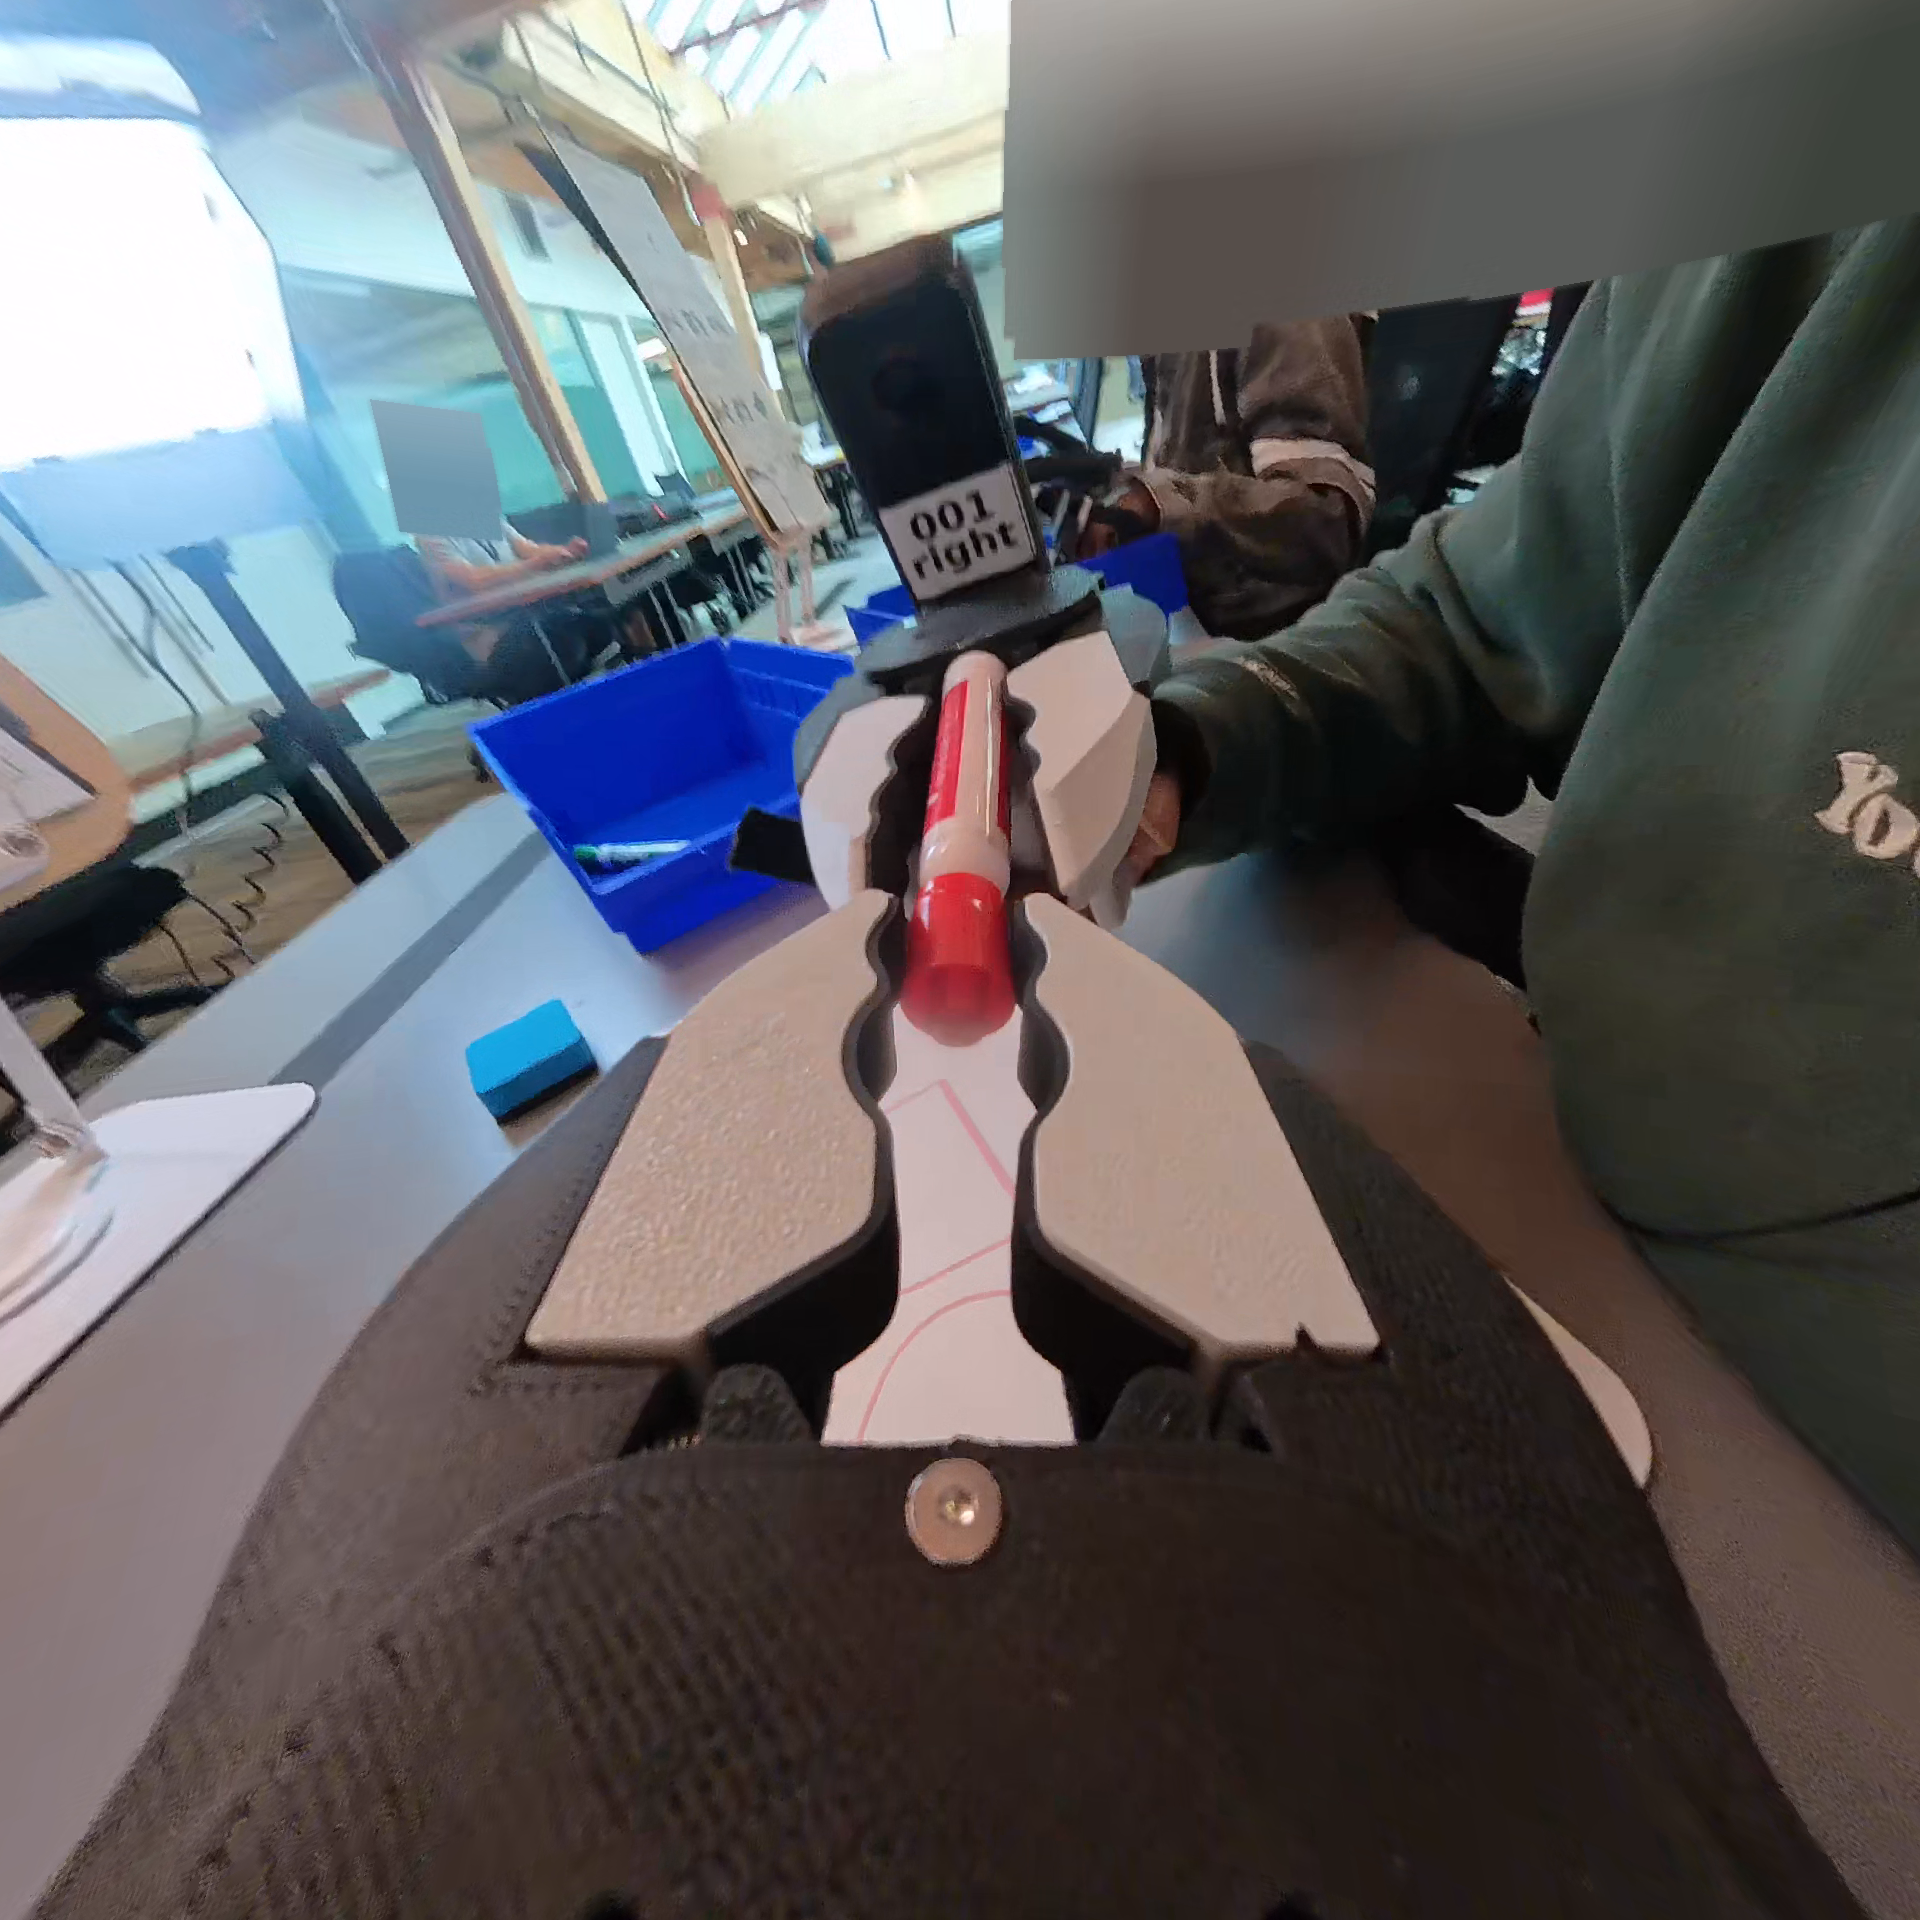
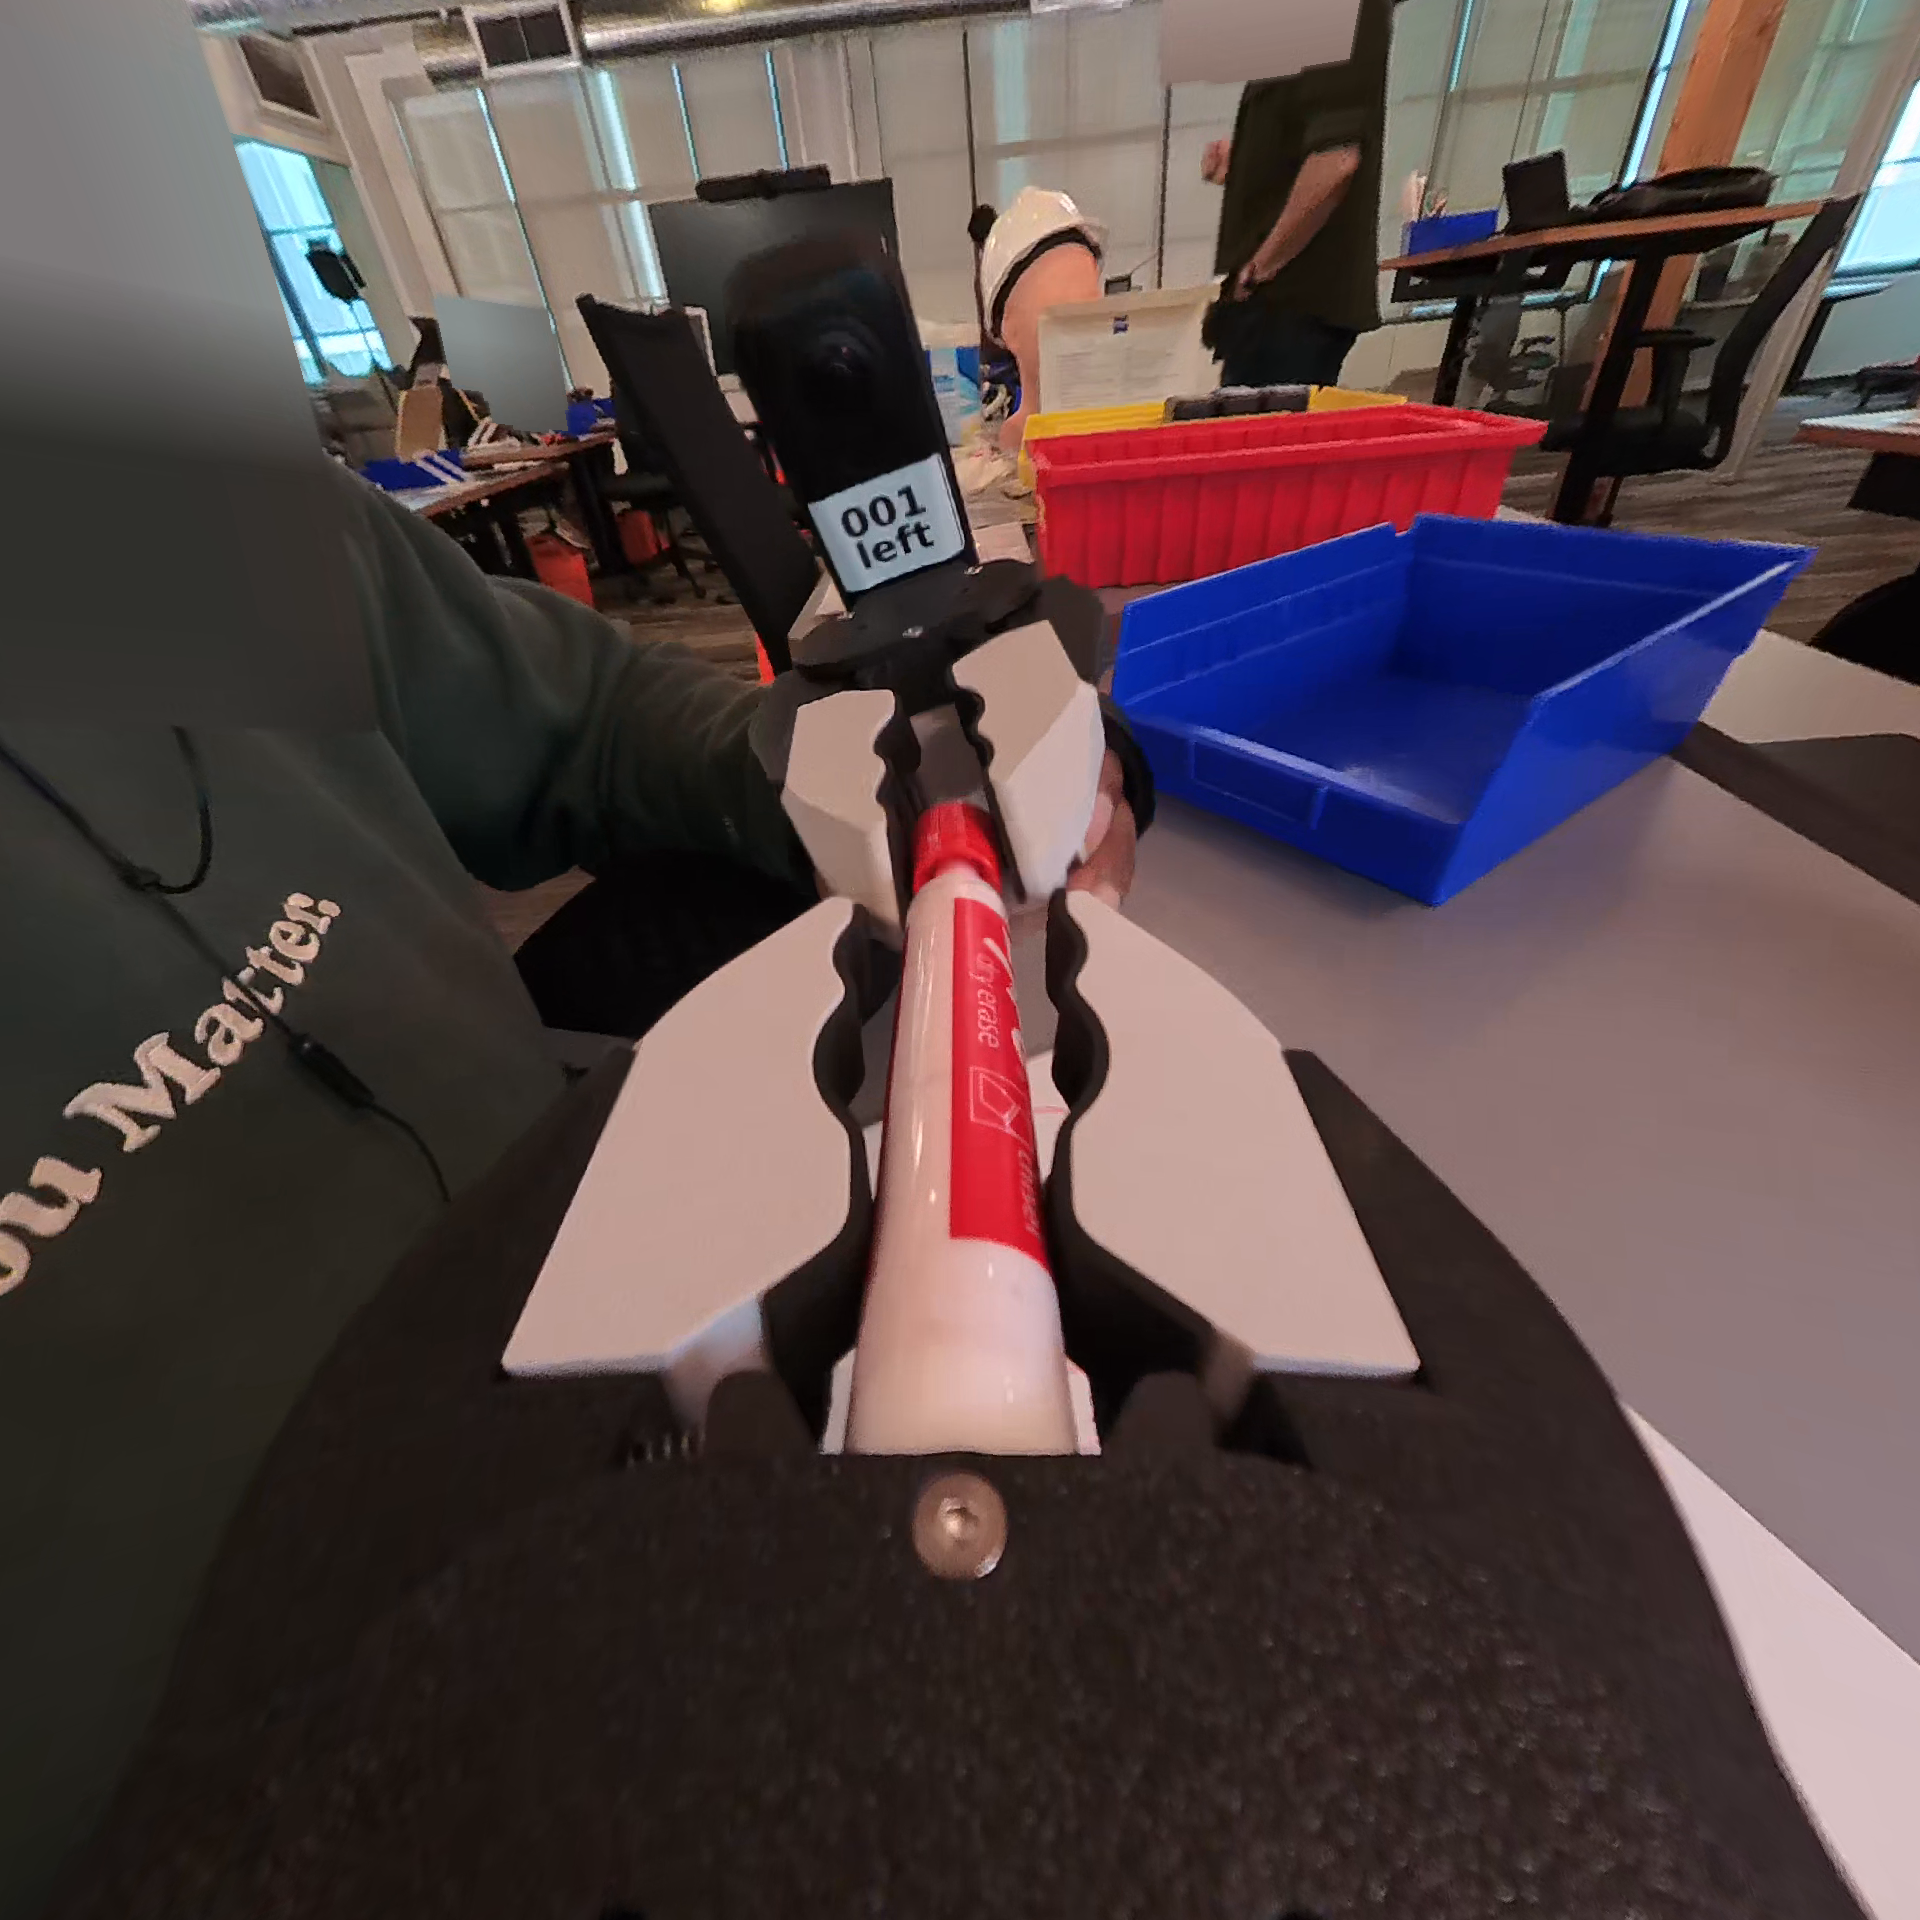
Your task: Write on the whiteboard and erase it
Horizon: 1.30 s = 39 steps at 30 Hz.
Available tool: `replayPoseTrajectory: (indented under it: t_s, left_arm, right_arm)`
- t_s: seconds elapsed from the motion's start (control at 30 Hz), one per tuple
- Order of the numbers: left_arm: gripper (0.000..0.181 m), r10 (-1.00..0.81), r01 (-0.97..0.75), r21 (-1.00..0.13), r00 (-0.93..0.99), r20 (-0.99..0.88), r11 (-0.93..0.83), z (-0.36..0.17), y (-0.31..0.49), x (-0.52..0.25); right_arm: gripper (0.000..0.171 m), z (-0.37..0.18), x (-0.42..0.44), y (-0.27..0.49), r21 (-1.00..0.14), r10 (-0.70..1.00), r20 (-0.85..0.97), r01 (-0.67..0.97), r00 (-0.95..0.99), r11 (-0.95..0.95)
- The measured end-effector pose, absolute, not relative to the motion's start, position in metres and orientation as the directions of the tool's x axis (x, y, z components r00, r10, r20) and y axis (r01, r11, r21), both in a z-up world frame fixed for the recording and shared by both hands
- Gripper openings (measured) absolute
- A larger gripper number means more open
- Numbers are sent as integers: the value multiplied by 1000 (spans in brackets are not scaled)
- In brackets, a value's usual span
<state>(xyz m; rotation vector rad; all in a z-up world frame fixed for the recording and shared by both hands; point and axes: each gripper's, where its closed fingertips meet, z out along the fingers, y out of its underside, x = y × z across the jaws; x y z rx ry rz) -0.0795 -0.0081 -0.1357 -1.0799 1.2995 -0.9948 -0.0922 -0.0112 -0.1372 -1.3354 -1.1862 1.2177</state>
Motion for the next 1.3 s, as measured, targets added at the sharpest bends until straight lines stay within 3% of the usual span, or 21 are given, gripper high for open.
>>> replayPoseTrajectory:
  t_s: [0.33, 0.73, 0.83, 0.93, 1.03, 1.13, 1.3]
  left_arm:
    - [19, -880, -198, -870, 58, -471, 452, -159, -7, -84]
    - [18, -705, -426, -657, 62, -707, 621, -180, 9, -80]
    - [19, -691, -452, -635, 56, -721, 626, -183, 11, -79]
    - [19, -730, -419, -687, 81, -679, 593, -177, 13, -78]
    - [19, -734, -426, -693, 92, -673, 582, -174, 17, -82]
    - [19, -751, -459, -694, 83, -655, 554, -180, 21, -91]
    - [19, -756, -523, -646, 2, -654, 557, -200, 13, -86]
  right_arm:
    - [32, -156, -98, -14, -945, 945, -328, 14, -6, -328]
    - [32, -176, -103, -2, -925, 924, -364, 68, 116, -373]
    - [33, -177, -102, 2, -914, 916, -390, 83, 99, -398]
    - [34, -172, -100, 5, -907, 910, -408, 84, 76, -414]
    - [43, -168, -92, 6, -931, 942, -330, 144, 56, -335]
    - [50, -165, -70, 16, -958, 988, -82, 261, 133, -115]
    - [52, -184, -54, 12, -795, 935, 325, 577, 143, 188]
